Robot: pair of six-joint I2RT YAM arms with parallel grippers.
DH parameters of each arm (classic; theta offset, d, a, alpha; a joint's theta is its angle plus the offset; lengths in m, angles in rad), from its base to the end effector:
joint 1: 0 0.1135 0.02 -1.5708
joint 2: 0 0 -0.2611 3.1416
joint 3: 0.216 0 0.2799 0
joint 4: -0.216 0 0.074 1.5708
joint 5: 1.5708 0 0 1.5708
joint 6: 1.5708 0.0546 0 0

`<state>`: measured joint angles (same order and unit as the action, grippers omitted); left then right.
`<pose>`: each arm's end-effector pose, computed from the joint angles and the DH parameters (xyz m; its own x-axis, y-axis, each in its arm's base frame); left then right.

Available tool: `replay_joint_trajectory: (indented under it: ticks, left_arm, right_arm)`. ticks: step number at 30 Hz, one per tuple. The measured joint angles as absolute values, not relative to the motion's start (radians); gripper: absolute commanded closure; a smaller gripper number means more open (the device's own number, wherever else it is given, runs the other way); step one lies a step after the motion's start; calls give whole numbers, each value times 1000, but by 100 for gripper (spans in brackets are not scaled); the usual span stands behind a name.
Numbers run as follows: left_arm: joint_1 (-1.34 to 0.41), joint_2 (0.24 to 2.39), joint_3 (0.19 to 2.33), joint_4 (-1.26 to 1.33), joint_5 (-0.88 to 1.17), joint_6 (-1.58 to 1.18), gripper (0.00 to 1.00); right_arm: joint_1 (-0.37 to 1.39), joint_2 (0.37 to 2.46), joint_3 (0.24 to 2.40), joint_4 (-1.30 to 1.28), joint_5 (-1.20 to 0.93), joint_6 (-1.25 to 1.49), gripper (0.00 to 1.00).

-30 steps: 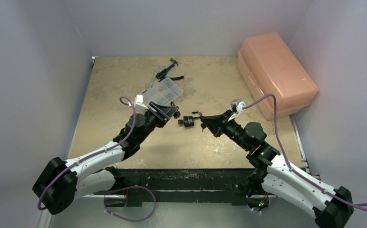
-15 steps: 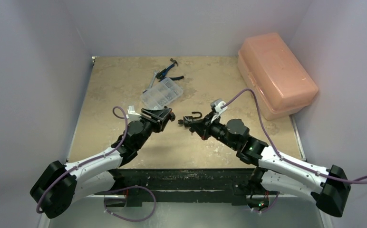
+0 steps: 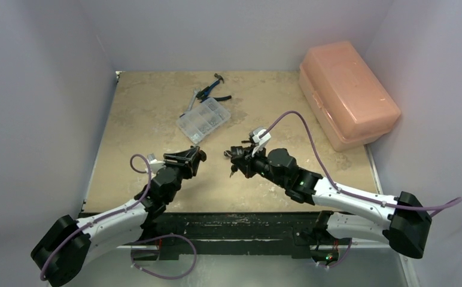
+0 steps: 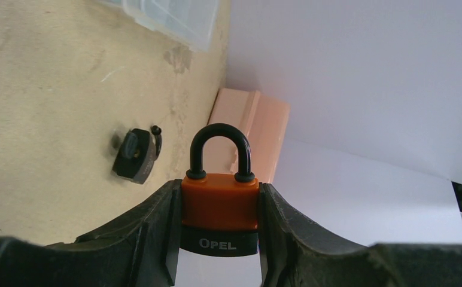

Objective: Unlock with the key

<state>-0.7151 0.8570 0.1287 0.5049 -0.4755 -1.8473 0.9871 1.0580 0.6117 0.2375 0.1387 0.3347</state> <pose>0.1768 -0.1205 0.1465 -0.1909 -0.9670 0.1686 -0.2280 -0.1234 -0.9658 0.1660 0.2376 0.2506 -0.3549 0.0530 -0.9334 -0.6726 0.6790 0.2943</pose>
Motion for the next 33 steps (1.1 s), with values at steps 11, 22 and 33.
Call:
replay_joint_trajectory:
  ticks: [11, 22, 33]
  left_arm:
    - [-716, 1077, 11, 872, -402, -1937, 100]
    - [-716, 1040, 11, 910, -377, -1972, 100]
    - [-716, 1010, 11, 857, -376, -1971, 100]
  right_arm:
    - [1022, 1134, 681, 230, 129, 304, 100]
    - [1056, 1317, 766, 138, 113, 294, 100]
    - [1069, 1338, 799, 124, 113, 293, 100]
